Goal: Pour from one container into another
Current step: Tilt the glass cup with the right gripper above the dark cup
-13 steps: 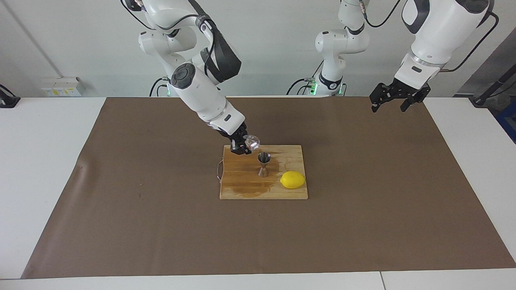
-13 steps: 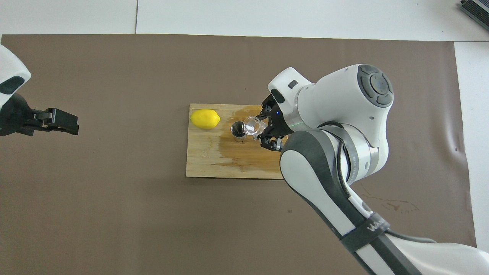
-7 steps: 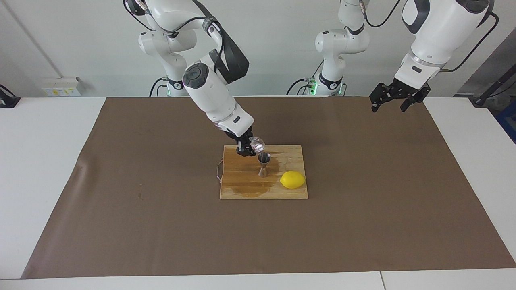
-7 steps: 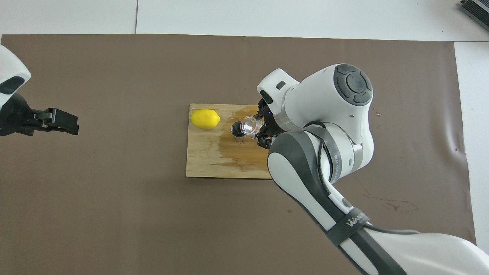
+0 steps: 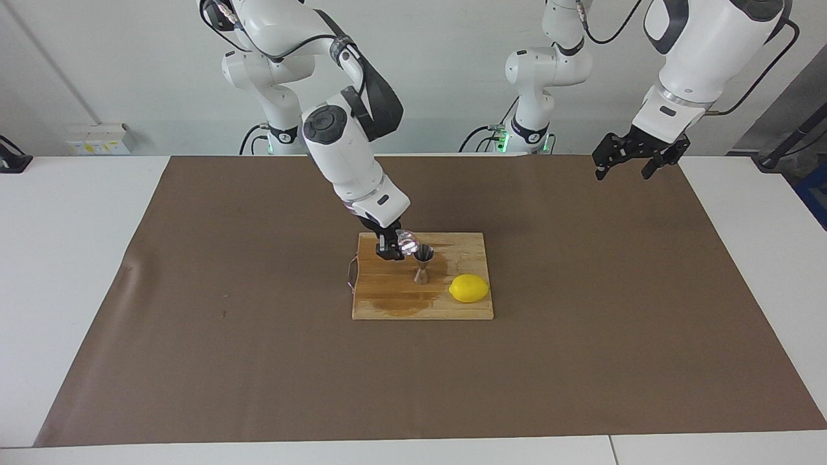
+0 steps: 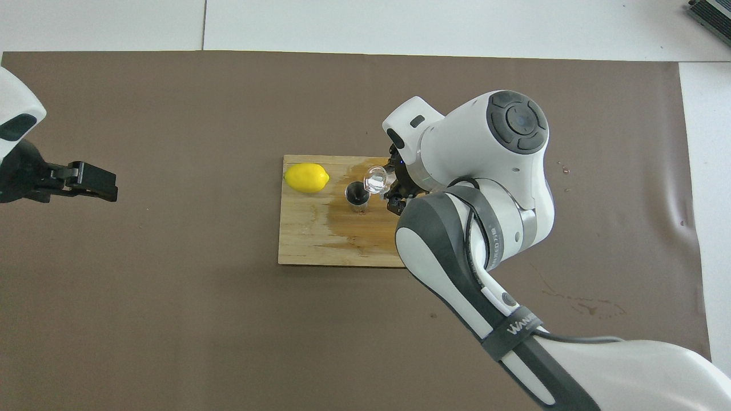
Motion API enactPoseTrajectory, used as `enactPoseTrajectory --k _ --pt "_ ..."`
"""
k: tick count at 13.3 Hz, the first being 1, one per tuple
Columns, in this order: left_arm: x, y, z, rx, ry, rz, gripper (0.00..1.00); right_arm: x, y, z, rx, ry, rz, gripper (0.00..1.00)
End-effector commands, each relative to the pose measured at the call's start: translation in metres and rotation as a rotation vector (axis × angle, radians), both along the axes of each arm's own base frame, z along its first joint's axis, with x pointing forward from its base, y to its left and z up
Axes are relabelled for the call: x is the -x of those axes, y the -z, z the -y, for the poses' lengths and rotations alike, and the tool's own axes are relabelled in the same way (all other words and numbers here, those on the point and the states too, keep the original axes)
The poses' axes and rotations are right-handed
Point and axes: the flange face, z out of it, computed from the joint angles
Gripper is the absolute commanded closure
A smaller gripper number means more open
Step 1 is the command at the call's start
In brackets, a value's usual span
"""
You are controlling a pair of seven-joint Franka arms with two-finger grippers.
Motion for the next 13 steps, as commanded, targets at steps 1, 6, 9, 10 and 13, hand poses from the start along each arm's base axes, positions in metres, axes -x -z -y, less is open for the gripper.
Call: enactPoseTrajectory --k 1,6,9,10,13 --pt "0.006 -0.003 -0.002 -0.018 -0.008 -0.001 0.00 -0.006 0.000 -0.014 0.026 0.031 -0.001 1.00" --pt "0.006 -0.003 -0.002 -0.018 -0.008 0.000 0.00 -0.008 0.004 -0.023 0.089 0.041 -0.005 1.00" --pt "0.006 -0.003 -0.002 -0.018 -0.008 0.000 0.00 -0.005 0.004 -0.029 0.123 0.047 -0.011 1.00" --pt "0.006 -0.003 -0.002 -0.018 -0.008 0.000 0.00 -0.005 0.005 -0.028 0.137 0.051 -0.013 1.00" --pt "0.006 -0.003 -0.002 -0.018 -0.008 -0.001 0.00 -0.002 0.003 -0.030 0.175 0.046 -0.017 1.00"
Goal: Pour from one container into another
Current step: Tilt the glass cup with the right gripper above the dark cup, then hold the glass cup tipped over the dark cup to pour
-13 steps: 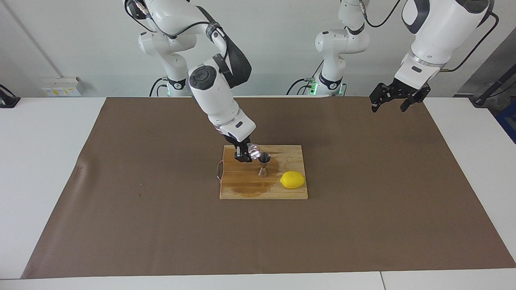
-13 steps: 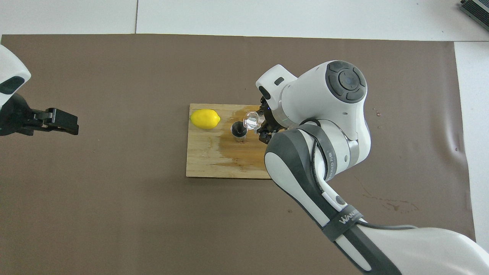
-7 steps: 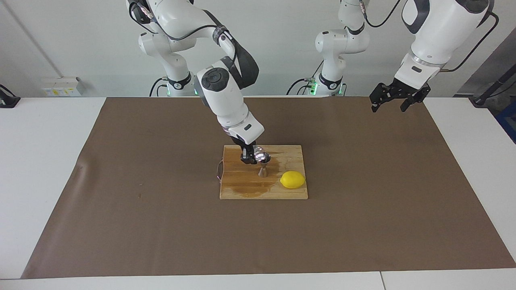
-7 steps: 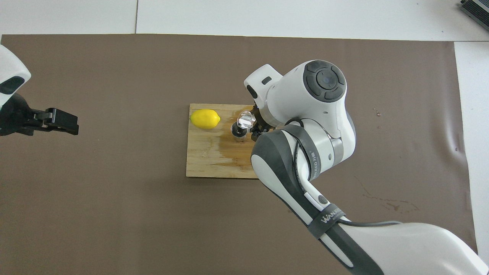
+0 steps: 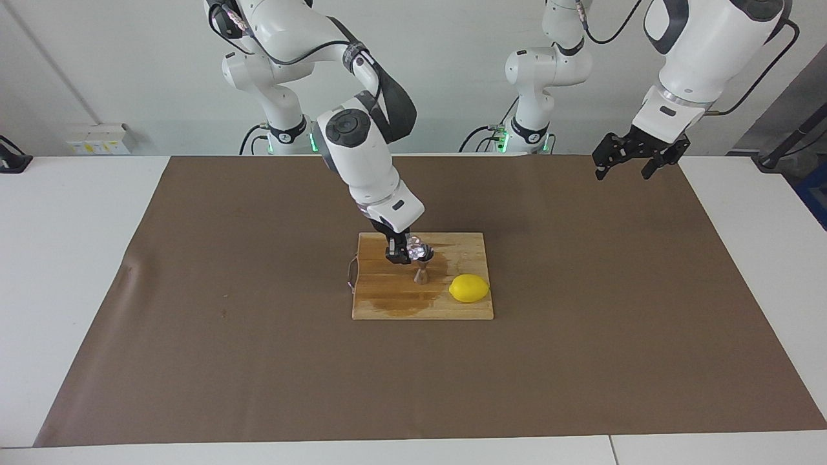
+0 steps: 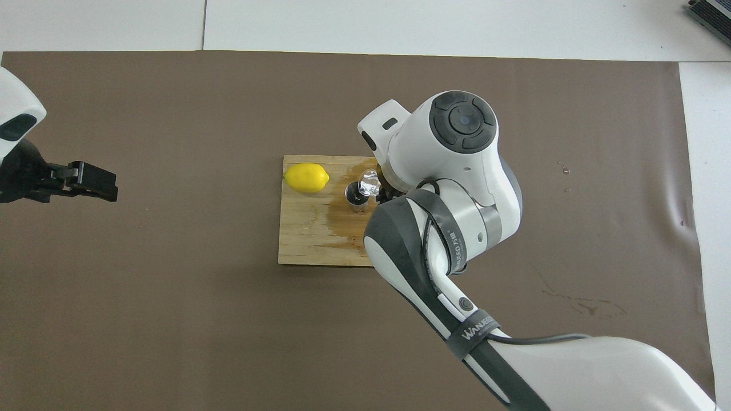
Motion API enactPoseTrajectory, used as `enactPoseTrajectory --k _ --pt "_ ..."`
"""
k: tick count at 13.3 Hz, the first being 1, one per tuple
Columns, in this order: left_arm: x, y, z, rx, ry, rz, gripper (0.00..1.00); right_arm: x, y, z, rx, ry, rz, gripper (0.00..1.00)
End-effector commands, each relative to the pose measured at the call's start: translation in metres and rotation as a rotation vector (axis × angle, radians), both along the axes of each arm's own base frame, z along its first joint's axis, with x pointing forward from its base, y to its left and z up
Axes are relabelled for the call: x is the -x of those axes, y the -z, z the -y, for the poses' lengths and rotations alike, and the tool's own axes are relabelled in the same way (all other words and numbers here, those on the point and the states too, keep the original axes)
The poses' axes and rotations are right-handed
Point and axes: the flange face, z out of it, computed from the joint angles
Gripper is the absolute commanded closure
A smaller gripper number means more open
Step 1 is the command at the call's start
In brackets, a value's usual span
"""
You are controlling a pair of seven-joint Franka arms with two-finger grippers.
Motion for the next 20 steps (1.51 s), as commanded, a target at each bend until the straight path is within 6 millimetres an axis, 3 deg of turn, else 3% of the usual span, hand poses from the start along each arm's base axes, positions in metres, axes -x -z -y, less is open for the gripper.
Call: enactPoseTrajectory --k 1,11,20 --pt "0.006 -0.003 -0.002 -0.018 -0.008 0.000 0.00 -0.004 -0.008 -0.002 0.048 0.016 0.007 1.00" --pt "0.006 -0.003 -0.002 -0.018 -0.008 -0.001 0.00 0.010 -0.008 -0.022 0.122 0.041 -0.019 1.00" --pt "0.006 -0.003 -0.002 -0.018 -0.008 -0.001 0.00 0.008 -0.003 -0.031 0.192 0.050 -0.015 1.00"
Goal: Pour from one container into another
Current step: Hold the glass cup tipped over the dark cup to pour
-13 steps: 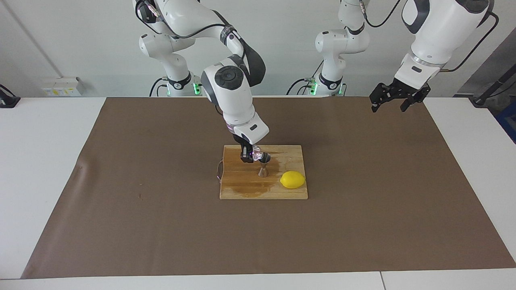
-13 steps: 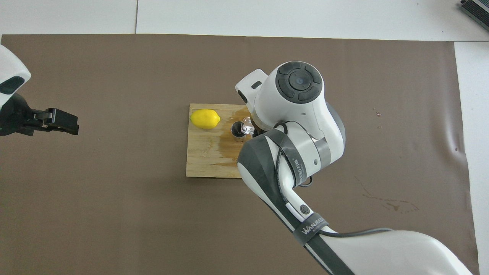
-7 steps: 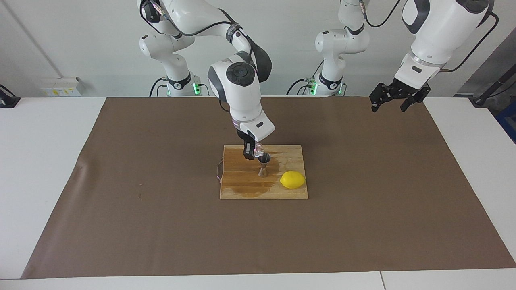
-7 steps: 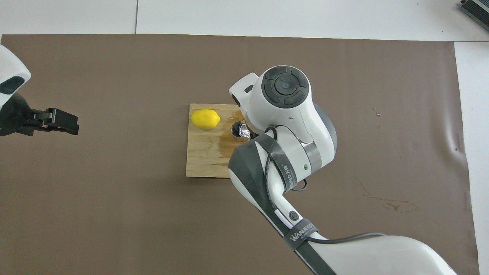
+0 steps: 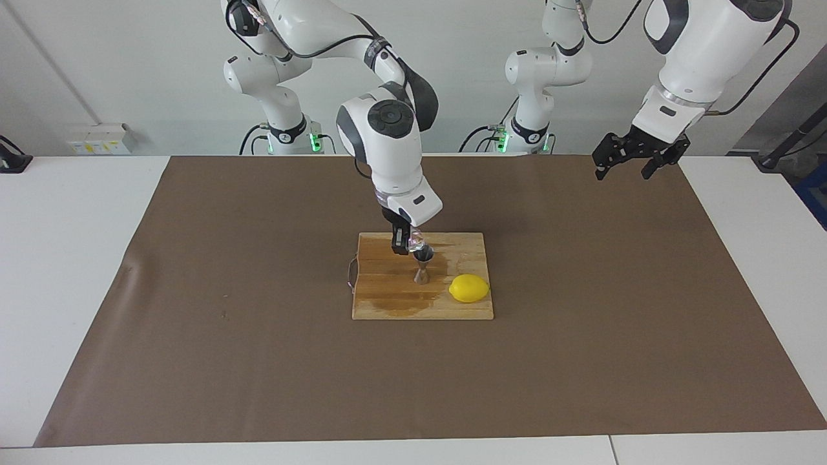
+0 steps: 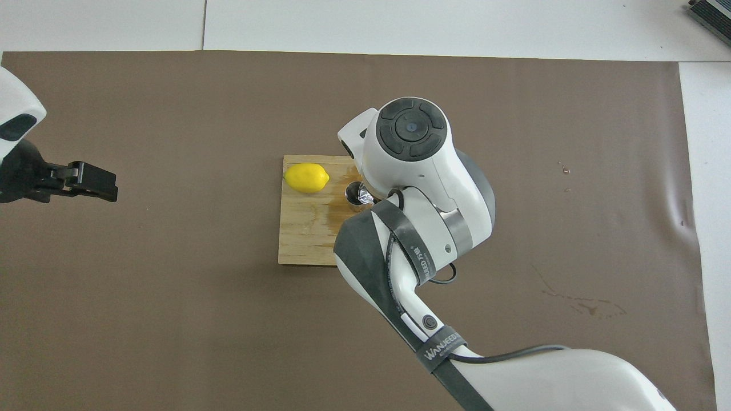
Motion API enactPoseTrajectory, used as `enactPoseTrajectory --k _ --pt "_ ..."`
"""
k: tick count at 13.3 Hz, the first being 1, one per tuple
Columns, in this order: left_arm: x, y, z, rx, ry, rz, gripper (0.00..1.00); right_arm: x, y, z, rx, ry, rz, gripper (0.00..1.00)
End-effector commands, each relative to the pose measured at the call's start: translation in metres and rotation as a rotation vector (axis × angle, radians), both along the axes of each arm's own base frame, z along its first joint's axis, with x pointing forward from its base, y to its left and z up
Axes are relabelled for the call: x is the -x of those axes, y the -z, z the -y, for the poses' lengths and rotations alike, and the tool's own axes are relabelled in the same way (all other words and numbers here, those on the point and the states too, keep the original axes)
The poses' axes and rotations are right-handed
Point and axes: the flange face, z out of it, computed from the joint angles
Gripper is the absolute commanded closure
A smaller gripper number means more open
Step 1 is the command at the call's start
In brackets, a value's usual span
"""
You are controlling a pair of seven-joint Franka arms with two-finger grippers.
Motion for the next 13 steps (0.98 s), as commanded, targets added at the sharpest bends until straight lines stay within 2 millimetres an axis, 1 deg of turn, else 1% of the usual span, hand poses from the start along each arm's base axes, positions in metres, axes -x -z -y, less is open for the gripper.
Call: enactPoseTrajectory --k 1,2,3,5,6,7,13 --pt "0.006 -0.003 -0.002 -0.018 -0.008 0.000 0.00 -0.004 -0.001 -0.008 0.046 0.016 0.013 1.00" --pt "0.006 -0.003 -0.002 -0.018 -0.008 0.000 0.00 -0.005 0.001 -0.008 0.052 0.018 0.009 1.00" --pt "0.006 -0.003 -0.002 -0.018 -0.008 -0.001 0.00 -0.003 0.001 -0.013 0.055 0.015 0.012 1.00" --pt "0.006 -0.003 -0.002 -0.018 -0.008 -0.001 0.00 -0.007 0.001 -0.010 0.065 0.030 0.012 1.00" --pt "0.006 -0.003 -0.002 -0.018 -0.008 0.000 0.00 -0.004 0.001 -0.019 0.067 0.021 0.018 1.00" --pt "0.006 -0.003 -0.002 -0.018 -0.008 -0.001 0.00 -0.006 0.001 -0.015 0.079 0.042 0.022 1.00" --pt "0.006 -0.003 -0.002 -0.018 -0.008 0.000 0.00 -0.003 0.000 -0.020 0.088 0.071 0.034 1.00"
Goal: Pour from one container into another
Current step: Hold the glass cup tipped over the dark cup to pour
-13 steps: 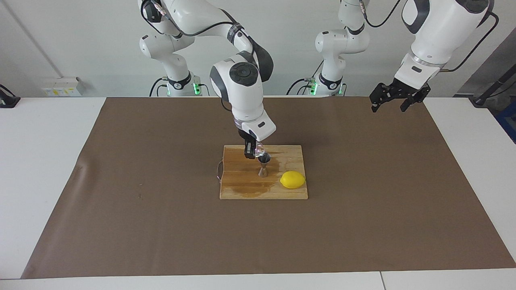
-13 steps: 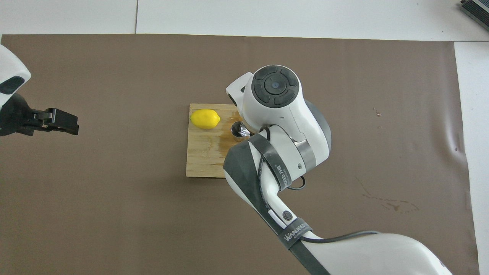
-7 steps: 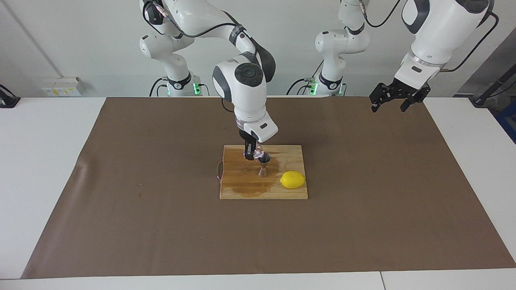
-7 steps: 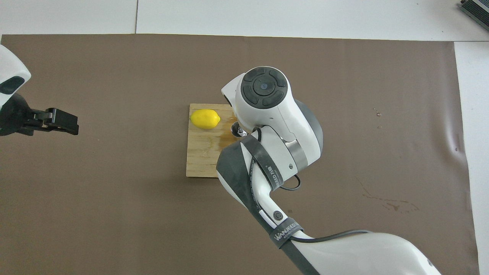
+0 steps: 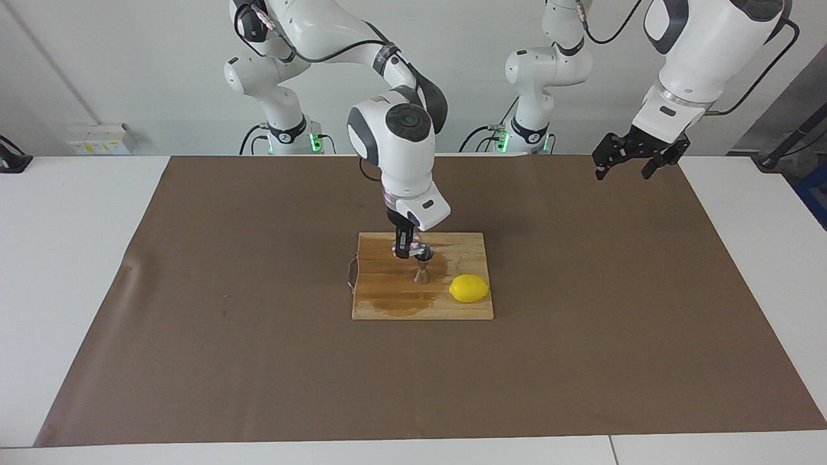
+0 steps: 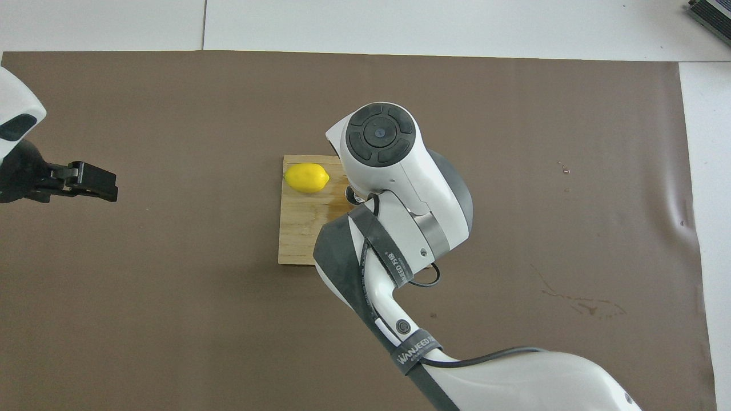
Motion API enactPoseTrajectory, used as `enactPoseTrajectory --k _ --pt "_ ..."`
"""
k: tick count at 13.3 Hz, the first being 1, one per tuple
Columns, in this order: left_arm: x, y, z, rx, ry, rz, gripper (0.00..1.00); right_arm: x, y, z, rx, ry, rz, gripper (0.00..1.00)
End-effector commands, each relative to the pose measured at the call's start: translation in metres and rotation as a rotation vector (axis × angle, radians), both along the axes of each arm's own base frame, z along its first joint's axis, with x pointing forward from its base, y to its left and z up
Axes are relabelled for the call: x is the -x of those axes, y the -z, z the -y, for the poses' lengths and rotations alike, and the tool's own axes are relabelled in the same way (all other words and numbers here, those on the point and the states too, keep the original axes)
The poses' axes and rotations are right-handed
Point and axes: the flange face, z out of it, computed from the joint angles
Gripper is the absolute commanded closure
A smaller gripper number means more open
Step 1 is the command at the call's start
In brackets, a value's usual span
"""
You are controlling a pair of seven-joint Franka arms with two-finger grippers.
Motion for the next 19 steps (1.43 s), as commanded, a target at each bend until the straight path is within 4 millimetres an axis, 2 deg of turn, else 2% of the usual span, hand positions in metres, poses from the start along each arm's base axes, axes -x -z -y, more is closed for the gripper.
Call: enactPoseTrajectory --k 1,15,19 --pt "0.0061 -0.0034 -0.0016 -0.018 -0.008 0.000 0.00 -0.0031 -0.0024 -0.0022 0.037 0.019 0.013 1.00" --pt "0.0061 -0.0034 -0.0016 -0.018 -0.008 0.000 0.00 -0.0012 -0.0032 -0.0046 0.086 0.042 0.048 1.00" --pt "0.0061 -0.0034 -0.0016 -0.018 -0.008 0.000 0.00 0.0031 -0.0006 -0.0118 0.106 0.050 0.060 1.00"
